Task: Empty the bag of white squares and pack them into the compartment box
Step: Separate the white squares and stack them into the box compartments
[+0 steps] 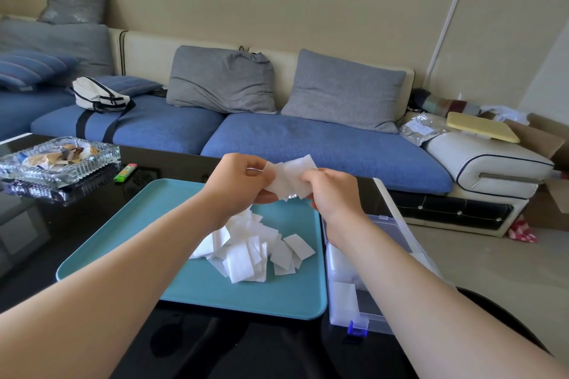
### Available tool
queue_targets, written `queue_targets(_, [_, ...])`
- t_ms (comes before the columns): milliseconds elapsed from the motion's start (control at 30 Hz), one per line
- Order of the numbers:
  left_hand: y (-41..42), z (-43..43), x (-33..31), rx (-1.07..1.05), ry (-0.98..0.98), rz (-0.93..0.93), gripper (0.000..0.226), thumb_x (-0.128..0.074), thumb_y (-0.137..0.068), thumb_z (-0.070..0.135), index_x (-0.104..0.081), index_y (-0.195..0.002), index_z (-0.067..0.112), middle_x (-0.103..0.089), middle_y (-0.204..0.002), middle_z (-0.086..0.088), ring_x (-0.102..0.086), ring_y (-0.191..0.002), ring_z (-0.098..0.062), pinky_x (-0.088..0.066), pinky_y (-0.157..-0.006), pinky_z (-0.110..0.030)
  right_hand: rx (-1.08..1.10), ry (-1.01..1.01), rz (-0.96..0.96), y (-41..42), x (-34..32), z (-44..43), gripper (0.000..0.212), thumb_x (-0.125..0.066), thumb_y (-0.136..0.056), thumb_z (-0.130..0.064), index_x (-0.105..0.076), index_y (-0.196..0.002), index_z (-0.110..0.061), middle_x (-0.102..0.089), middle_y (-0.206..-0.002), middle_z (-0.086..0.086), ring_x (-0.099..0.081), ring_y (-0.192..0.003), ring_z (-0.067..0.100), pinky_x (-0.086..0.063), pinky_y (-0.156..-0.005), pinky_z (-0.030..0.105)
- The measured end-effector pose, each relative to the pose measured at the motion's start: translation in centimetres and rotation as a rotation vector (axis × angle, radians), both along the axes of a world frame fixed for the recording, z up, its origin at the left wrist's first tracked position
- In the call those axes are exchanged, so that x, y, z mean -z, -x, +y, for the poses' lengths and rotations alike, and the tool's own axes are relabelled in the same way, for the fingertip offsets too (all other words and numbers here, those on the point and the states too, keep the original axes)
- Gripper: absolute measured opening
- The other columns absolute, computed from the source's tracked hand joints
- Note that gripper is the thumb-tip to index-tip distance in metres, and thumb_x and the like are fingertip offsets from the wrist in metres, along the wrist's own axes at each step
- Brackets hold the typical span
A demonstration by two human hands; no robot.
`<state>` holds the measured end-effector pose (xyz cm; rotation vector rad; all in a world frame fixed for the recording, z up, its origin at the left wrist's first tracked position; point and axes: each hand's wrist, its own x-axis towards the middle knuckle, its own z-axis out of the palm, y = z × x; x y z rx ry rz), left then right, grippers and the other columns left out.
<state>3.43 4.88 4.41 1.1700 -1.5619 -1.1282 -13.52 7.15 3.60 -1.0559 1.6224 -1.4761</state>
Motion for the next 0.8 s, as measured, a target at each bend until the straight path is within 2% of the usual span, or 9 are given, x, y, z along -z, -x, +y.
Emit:
queue_targets(67, [0.0, 0.0, 0.1, 0.017, -0.011, -0.023, 0.017, -0.060, -0.105, 0.010, -0.074, -0.114, 0.008, -0.081, -0.094, -0.007, -0.080, -0.085, -0.022, -0.064, -0.088, -0.035, -0.021, 0.032, -0.036, -0.2, -0.4, 0.0, 0.018, -0.065, -0.070, -0.025, -0.061, -0.076, -0.009, -0.046, -0.076, 0.005, -0.039, -0.076, 0.021, -0.032, -0.071, 0.039])
queue_targets(100, [0.0, 0.0, 0.1, 0.033, -0.018, -0.026, 0.018, -0.059, -0.105, 0.009, -0.074, -0.115, 0.008, -0.081, -0.095, -0.007, -0.080, -0.086, -0.022, -0.063, -0.090, -0.036, -0.050, 0.042, -0.028, -0.2, -0.4, 0.1, 0.018, -0.066, -0.073, -0.024, -0.062, -0.075, -0.007, -0.048, -0.076, 0.006, -0.040, -0.076, 0.021, -0.032, -0.072, 0.038])
queue_targets(167, [0.1, 0.0, 0.1, 0.081, -0.028, -0.020, 0.019, -0.059, -0.104, 0.007, -0.074, -0.115, 0.008, -0.081, -0.097, -0.008, -0.080, -0.090, -0.022, -0.062, -0.093, -0.037, -0.111, 0.038, 0.031, -0.2, -0.4, 0.4, 0.018, -0.070, -0.083, -0.020, -0.071, -0.074, -0.004, -0.066, -0.077, 0.012, -0.050, -0.077, 0.020, -0.041, -0.072, 0.036])
queue_targets(233, [0.2, 0.1, -0.1, 0.134, -0.032, -0.002, 0.019, -0.061, -0.102, 0.005, -0.075, -0.115, 0.008, -0.081, -0.099, -0.009, -0.079, -0.094, -0.022, -0.061, -0.094, -0.035, -0.148, 0.037, 0.073, -0.2, -0.2, 0.5, 0.016, -0.070, -0.089, -0.017, -0.081, -0.077, -0.017, -0.078, -0.093, 0.009, -0.059, -0.081, 0.015, -0.048, -0.075, 0.032])
queue_targets(333, [0.2, 0.3, -0.2, 0.187, -0.036, 0.012, 0.022, -0.063, -0.100, 0.000, -0.075, -0.117, 0.007, -0.081, -0.102, -0.010, -0.078, -0.100, -0.021, -0.062, -0.093, -0.033, -0.123, 0.069, 0.155, -0.2, 0.5, 0.1, 0.015, -0.070, -0.090, -0.021, -0.082, -0.082, -0.024, -0.079, -0.090, 0.000, -0.064, -0.083, 0.014, -0.052, -0.075, 0.031])
queue_targets(467, [0.2, 0.2, -0.1, 0.180, -0.026, -0.022, 0.031, -0.058, -0.096, -0.009, -0.074, -0.118, 0.008, -0.081, -0.102, -0.009, -0.077, -0.101, -0.019, -0.062, -0.093, -0.034, -0.109, 0.102, 0.211, -0.1, 0.9, -0.3, 0.012, -0.070, -0.089, -0.029, -0.082, -0.085, -0.025, -0.078, -0.083, -0.005, -0.072, -0.088, 0.024, -0.060, -0.079, 0.041])
queue_targets(600, [0.1, 0.0, 0.1, 0.154, -0.015, -0.028, 0.026, -0.062, -0.098, -0.003, -0.075, -0.116, 0.009, -0.081, -0.101, -0.008, -0.078, -0.099, -0.019, -0.061, -0.094, -0.035, -0.124, 0.106, 0.247, 0.0, 1.1, -0.2, 0.011, -0.072, -0.087, -0.030, -0.079, -0.086, -0.022, -0.076, -0.081, -0.003, -0.063, -0.074, 0.011, -0.051, -0.067, 0.030])
queue_targets(667, [0.1, 0.0, 0.1, 0.130, -0.009, -0.025, 0.024, -0.063, -0.098, -0.002, -0.075, -0.115, 0.010, -0.081, -0.099, -0.007, -0.078, -0.098, -0.019, -0.062, -0.094, -0.035, -0.128, 0.105, 0.246, 0.1, 1.2, -0.2, 0.006, -0.075, -0.086, -0.028, -0.079, -0.089, -0.025, -0.077, -0.082, -0.009, -0.067, -0.074, 0.007, -0.051, -0.066, 0.025])
queue_targets(800, [0.0, -0.1, 0.1, 0.111, -0.001, -0.028, 0.023, -0.066, -0.097, 0.000, -0.076, -0.115, 0.011, -0.081, -0.098, -0.006, -0.078, -0.096, -0.020, -0.062, -0.093, -0.037, -0.120, 0.101, 0.257, 0.1, 1.4, -0.3, 0.010, -0.078, -0.085, -0.028, -0.077, -0.094, -0.025, -0.077, -0.086, -0.010, -0.072, -0.081, 0.009, -0.055, -0.068, 0.026])
